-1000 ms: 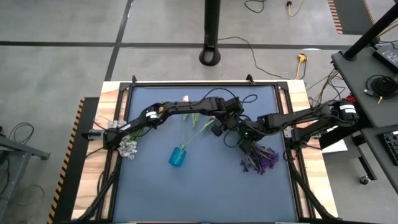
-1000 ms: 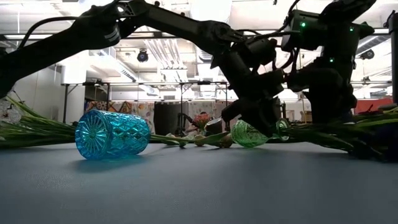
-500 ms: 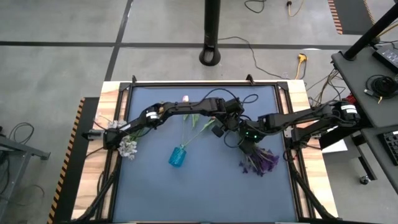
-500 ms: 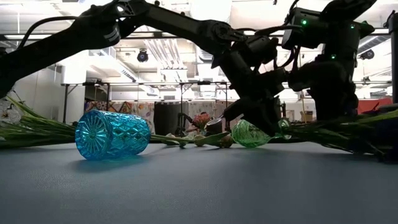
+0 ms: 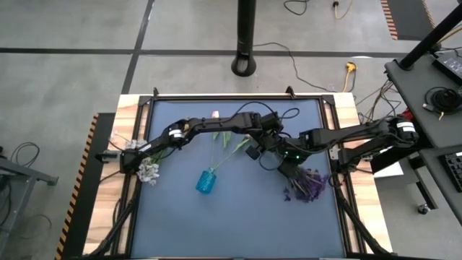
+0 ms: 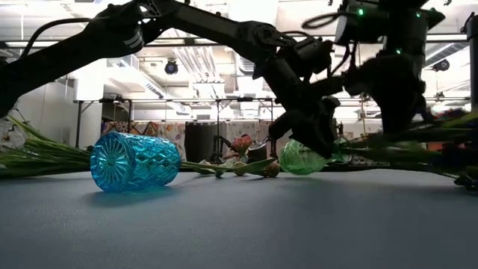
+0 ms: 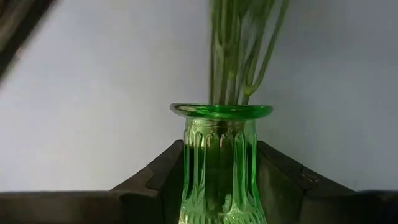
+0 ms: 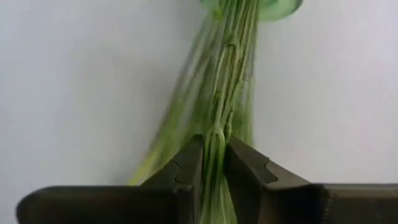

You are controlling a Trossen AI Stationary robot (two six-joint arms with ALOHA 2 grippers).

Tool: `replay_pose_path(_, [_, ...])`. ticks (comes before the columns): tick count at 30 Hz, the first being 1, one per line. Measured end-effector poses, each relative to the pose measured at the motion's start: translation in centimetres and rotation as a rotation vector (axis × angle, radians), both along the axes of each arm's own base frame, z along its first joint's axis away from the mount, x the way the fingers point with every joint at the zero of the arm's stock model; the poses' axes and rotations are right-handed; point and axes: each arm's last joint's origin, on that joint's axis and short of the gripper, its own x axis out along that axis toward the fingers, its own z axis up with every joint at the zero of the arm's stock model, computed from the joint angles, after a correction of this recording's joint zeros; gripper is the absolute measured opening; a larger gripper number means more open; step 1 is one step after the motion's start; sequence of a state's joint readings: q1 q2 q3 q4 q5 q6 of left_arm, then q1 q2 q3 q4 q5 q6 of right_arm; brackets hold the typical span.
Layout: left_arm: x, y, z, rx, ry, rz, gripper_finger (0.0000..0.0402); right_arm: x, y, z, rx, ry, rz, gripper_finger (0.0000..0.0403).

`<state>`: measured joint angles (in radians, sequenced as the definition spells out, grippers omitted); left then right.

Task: Sort flowers into vase by color
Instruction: Put the green vase with flowers on the table

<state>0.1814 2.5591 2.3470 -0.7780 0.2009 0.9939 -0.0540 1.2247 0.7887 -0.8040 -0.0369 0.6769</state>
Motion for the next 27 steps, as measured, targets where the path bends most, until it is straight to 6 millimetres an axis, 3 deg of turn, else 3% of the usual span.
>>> replay_pose_path(15, [0.3,-1.1,0.3,-0.074,-0.021,0.007,0.0142,0.9,-0.1,3.9,0.019,-0.017,0.008,0.0052])
replay_pose_path(27, [0.1,-1.2,1.1,-0.084,-0.032,0.003,0.0142,0.8,-0.1,3.7,-0.004,-0.005,0.028,0.0053])
